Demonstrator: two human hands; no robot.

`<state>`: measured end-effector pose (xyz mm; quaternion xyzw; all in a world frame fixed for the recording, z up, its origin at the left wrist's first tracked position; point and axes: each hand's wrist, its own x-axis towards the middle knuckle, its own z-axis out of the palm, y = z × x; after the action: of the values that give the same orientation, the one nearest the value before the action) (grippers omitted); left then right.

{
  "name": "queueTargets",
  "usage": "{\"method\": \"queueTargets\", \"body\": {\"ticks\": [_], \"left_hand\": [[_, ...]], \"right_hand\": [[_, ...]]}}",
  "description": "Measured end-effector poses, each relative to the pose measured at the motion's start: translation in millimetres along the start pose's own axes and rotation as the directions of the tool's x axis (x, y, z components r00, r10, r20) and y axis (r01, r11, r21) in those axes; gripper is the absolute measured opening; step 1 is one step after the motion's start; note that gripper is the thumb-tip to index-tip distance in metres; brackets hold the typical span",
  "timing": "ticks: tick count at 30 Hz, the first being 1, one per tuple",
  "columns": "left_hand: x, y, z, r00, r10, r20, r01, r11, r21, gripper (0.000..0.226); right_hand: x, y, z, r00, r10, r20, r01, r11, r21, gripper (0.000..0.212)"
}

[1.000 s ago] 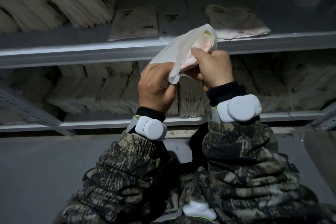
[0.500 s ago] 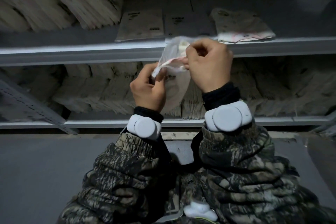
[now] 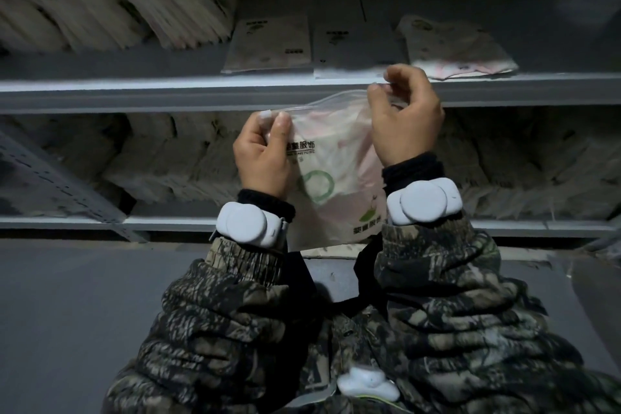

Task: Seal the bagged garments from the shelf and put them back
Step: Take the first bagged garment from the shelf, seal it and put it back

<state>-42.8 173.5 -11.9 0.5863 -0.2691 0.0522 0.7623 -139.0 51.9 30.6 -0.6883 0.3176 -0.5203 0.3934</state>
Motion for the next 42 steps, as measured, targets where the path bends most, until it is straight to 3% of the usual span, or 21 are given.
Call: {"method": "queueTargets", "body": {"ticks": [5, 8, 11, 18, 23, 28, 33, 36, 39, 40, 42], "left_hand": [[5, 4, -11, 0.998, -0.069, -0.015, 0.068, 0.996, -0.059, 0.019], [12, 4, -17, 0.996, -0.086, -0.011, 0.086, 0.995, -0.054, 0.018], [16, 0, -20, 0.993, -0.118, -0.003, 0.118, 0.992, -0.049, 0.021], [29, -20, -18, 0.983, -0.178, -0.039, 0.176, 0.983, -0.05, 0.02], [35, -30, -15, 0.978, -0.2, -0.054, 0.199, 0.979, -0.033, 0.027], [35, -31, -9, 0.971, -0.224, -0.081, 0.222, 0.975, -0.032, 0.032], [37, -29, -6, 0.982, -0.158, -0.103, 0.162, 0.986, 0.036, 0.031], [41, -25, -5, 0.986, -0.103, -0.134, 0.116, 0.989, 0.093, 0.03], [45, -23, -2, 0.985, -0.077, -0.154, 0.092, 0.991, 0.094, 0.032], [46, -23, -2, 0.984, -0.075, -0.161, 0.091, 0.991, 0.096, 0.031], [48, -25, -3, 0.98, -0.079, -0.182, 0.099, 0.99, 0.102, 0.03]], "right_hand": [[0, 14, 16, 0.974, 0.213, 0.079, -0.22, 0.971, 0.094, 0.032], [0, 22, 24, 0.955, 0.273, 0.115, -0.291, 0.939, 0.183, 0.022], [3, 27, 28, 0.973, 0.216, 0.084, -0.231, 0.94, 0.251, 0.005], [17, 37, 27, 0.986, 0.135, 0.095, -0.159, 0.935, 0.317, 0.025], [19, 52, 33, 0.977, 0.197, 0.085, -0.213, 0.929, 0.302, 0.024], [21, 53, 35, 0.992, 0.126, 0.029, -0.129, 0.951, 0.279, 0.028], [21, 42, 36, 0.996, 0.083, -0.034, -0.066, 0.931, 0.358, 0.022], [16, 44, 37, 0.967, 0.182, 0.179, -0.226, 0.936, 0.271, 0.012], [7, 54, 35, 0.794, 0.317, 0.519, -0.496, 0.832, 0.249, 0.027], [3, 54, 33, 0.752, 0.317, 0.578, -0.535, 0.806, 0.254, 0.026], [2, 53, 32, 0.753, 0.291, 0.59, -0.501, 0.835, 0.229, 0.028]]}}
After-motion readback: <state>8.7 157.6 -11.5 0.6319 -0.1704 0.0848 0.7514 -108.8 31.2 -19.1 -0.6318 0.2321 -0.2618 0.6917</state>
